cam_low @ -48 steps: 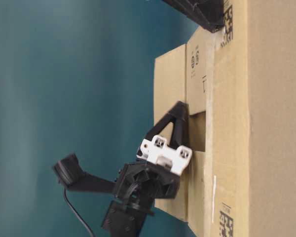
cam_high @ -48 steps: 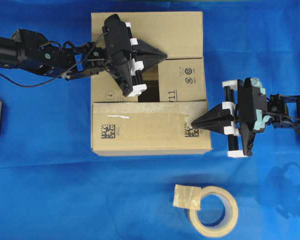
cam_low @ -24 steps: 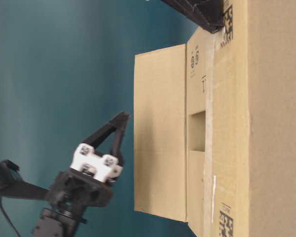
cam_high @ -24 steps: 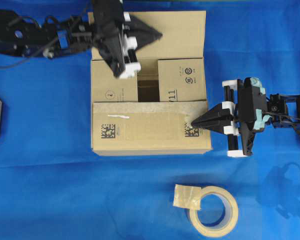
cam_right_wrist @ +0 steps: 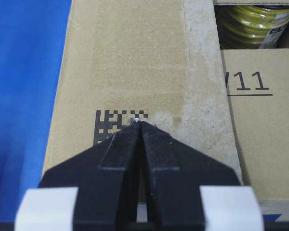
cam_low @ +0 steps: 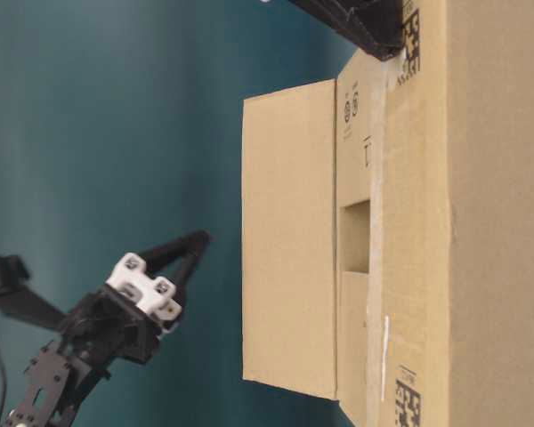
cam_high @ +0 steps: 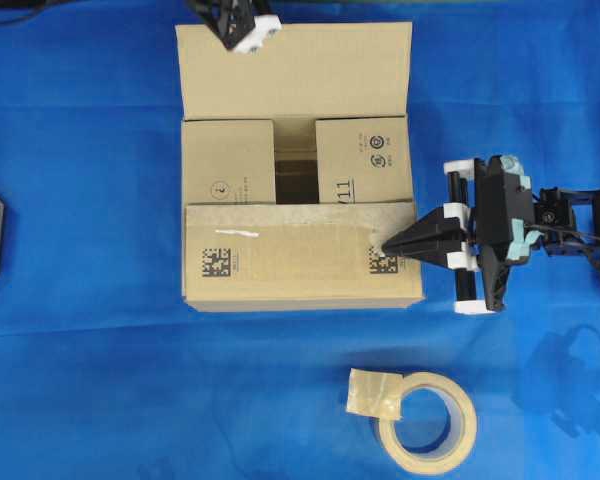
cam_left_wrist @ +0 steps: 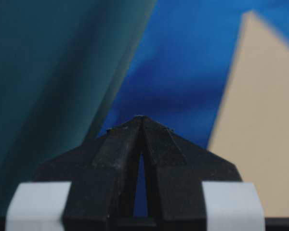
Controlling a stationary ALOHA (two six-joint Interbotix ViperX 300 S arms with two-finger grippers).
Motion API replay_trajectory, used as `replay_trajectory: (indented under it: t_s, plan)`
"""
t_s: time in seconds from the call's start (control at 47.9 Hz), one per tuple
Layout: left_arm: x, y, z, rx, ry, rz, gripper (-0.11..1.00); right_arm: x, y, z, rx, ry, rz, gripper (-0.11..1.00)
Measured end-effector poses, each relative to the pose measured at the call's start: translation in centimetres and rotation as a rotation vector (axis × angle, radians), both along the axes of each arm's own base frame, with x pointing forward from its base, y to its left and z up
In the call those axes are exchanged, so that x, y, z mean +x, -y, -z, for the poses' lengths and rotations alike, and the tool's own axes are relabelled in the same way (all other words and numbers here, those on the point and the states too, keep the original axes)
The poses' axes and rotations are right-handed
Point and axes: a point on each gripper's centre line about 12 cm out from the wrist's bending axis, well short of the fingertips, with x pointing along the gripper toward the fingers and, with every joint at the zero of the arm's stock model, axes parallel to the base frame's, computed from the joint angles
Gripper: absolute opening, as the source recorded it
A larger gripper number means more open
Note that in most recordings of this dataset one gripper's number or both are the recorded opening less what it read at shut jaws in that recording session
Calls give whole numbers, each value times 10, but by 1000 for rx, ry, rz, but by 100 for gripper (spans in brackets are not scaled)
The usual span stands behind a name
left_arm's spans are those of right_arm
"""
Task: Close the cardboard box.
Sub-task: 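Hold the front flap down with the right gripper, raise the left gripper, then fold the back flap forward over the box with the left gripper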
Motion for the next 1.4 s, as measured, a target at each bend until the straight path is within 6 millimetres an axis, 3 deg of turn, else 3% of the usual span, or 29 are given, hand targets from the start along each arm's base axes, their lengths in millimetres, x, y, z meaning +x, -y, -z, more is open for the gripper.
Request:
replay_trajectory:
  t_s: [0.104, 0.397, 0.794, 1.107, 1.4]
  plan:
    - [-1, -8, 7, -41, -88, -6, 0, 0, 0, 0, -2, -1, -2, 0]
    - [0, -6, 31, -136, -233, -3, 0, 0, 1, 0, -3, 2, 2, 0]
    - [8, 15, 24, -157, -276, 44, 0, 1, 3, -1, -3, 5, 8, 0]
    - [7, 43, 2, -168, -259, 77, 0, 1, 4, -1, -5, 5, 9, 0]
    - [1, 99, 8, -185, -267, 168, 0, 2, 6, -2, -6, 14, 18, 0]
